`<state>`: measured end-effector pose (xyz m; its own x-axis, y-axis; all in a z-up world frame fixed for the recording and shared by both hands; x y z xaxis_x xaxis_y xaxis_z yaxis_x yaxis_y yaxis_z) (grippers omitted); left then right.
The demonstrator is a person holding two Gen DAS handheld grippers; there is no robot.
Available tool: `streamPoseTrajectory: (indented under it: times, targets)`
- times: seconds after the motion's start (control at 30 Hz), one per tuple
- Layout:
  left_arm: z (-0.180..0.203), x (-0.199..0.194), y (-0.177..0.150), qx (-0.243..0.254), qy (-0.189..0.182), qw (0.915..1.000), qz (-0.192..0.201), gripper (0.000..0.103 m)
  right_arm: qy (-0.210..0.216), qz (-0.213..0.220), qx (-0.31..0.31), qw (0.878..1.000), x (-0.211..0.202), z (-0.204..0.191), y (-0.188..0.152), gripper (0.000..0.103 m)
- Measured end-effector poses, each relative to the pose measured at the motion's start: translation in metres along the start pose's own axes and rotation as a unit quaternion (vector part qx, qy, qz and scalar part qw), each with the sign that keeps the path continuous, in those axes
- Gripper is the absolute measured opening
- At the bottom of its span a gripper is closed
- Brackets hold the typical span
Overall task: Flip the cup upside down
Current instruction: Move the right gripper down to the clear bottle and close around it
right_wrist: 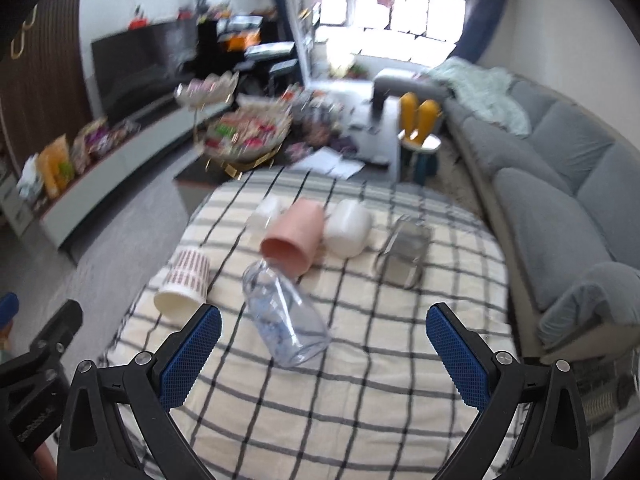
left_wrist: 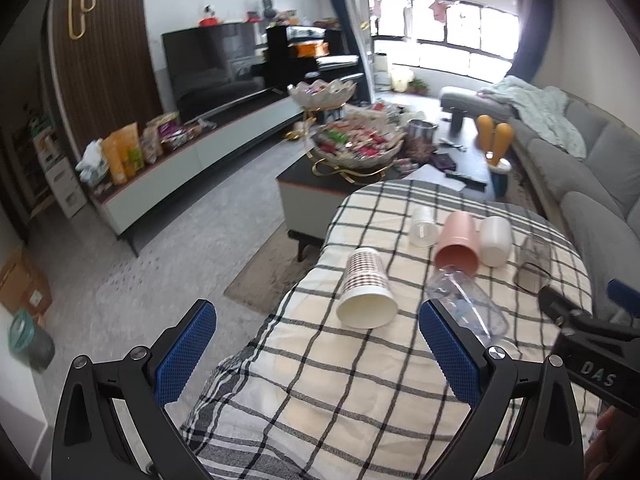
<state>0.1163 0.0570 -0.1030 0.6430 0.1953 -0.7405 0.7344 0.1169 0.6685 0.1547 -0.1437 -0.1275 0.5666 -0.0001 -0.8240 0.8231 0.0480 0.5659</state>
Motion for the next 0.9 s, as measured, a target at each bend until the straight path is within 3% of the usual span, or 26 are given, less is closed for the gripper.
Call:
streamPoseTrajectory:
  times: [0.3, 0.53, 0.73, 0.9]
  targets:
    - [-0.003, 0.037, -0.006, -0.054, 0.039, 0.9975, -0.024, 0.103, 0.033, -0.087, -0.095, 0.991, 0.077, -0.029, 0.006, 0.102]
    - [-0.004, 0.059, -0.012, -0.085, 0.062, 0.9937, -0.038, 0.103, 0.051, -0.159, -0.167, 0.972, 0.128, -0.047, 0.003, 0.102]
    - [0.003, 0.085, -0.023, -0.08, 0.059, 0.9926, -0.07, 0.103, 0.056, -0.211, -0.204, 0.954, 0.163, -0.059, -0.01, 0.089]
    - [0.002, 0.099, -0.03, -0.082, 0.06, 0.9907, -0.091, 0.103, 0.058, -0.234, -0.205, 0.949, 0.173, -0.059, -0.023, 0.079]
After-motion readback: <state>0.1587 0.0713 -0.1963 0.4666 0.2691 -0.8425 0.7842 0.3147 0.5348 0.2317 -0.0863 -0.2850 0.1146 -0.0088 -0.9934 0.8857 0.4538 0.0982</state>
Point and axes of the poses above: each gripper's, at about its wrist camera, not at the fingertips, and x roughly the way its jaws point, z to its right, y to its top, the point moved 10 cm from there along x, roughly the way its jaws point, and after that the axes turned 5 degrees about -z, right-handed, at the moved point
